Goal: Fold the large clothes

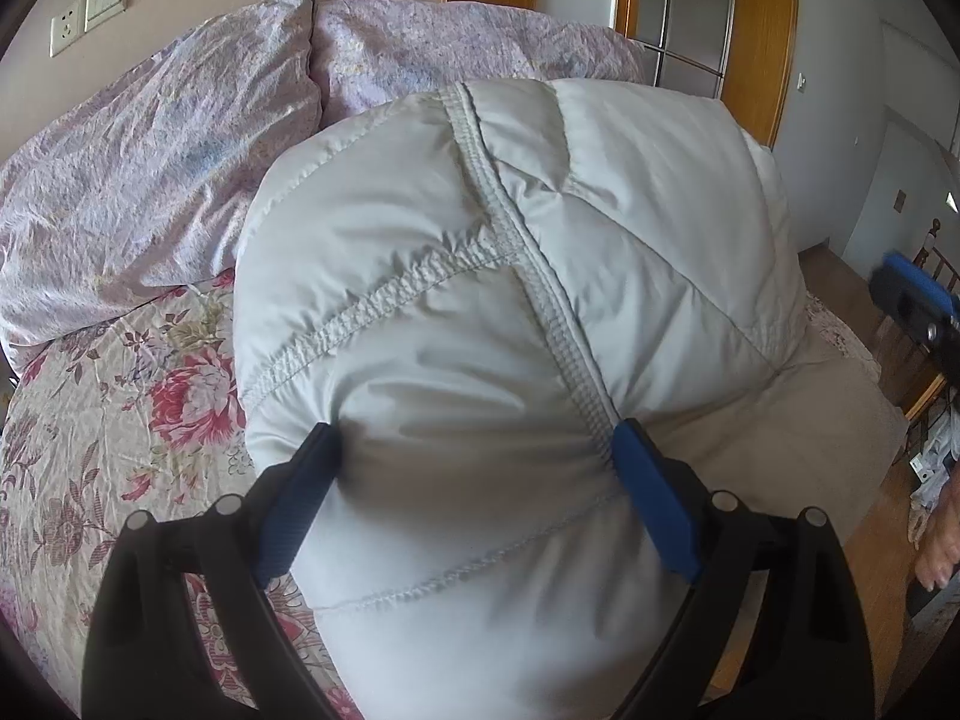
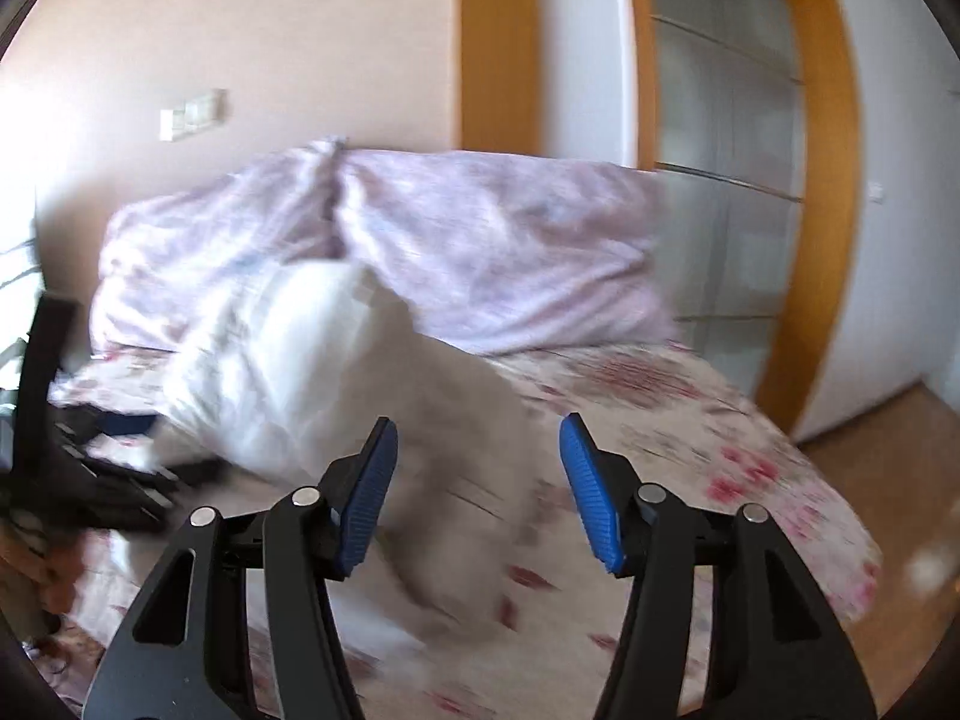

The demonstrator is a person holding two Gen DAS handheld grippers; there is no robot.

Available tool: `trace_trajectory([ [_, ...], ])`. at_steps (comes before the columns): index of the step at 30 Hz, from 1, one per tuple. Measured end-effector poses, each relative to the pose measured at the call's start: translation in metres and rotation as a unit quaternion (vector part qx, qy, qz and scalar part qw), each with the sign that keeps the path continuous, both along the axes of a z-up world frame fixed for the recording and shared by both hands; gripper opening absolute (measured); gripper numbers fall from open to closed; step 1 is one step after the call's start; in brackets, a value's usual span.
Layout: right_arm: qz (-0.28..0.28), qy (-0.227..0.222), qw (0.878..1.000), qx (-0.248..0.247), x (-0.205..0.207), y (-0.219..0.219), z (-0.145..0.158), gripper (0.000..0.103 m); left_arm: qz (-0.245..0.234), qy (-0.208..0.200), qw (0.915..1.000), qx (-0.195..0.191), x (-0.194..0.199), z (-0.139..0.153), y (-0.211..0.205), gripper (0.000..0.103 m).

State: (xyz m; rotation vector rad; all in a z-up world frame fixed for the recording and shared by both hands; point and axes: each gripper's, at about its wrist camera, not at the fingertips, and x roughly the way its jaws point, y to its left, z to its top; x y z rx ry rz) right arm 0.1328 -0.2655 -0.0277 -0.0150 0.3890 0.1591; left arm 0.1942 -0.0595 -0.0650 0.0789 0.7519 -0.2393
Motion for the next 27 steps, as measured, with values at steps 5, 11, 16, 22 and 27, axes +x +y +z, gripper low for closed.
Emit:
trace_trajectory([
  [5, 0.058, 0.018, 0.998, 0.012, 0.026, 0.036, 0.009, 0.036, 0.0, 0.0, 1.0, 0.0, 0.001, 0.0, 0.0, 0.091],
  [11, 0.072, 0.029, 0.997, 0.013, 0.047, 0.052, 0.008, 0.032, -0.001, 0.0, 1.0, -0.001, 0.001, 0.0, 0.0, 0.091],
  [16, 0.069, 0.033, 0.997, 0.003, 0.056, 0.06, 0.006, 0.031, 0.0, 0.002, 1.0, -0.005, 0.005, -0.002, -0.001, 0.091],
  [22, 0.051, 0.061, 0.997, -0.005, 0.077, 0.059, -0.008, 0.028, -0.002, 0.0, 1.0, -0.006, 0.009, -0.003, -0.002, 0.091],
  [27, 0.045, 0.083, 0.995, 0.003, 0.093, 0.053, -0.02, 0.026, -0.004, -0.003, 1.0, -0.004, 0.012, -0.004, -0.003, 0.092],
])
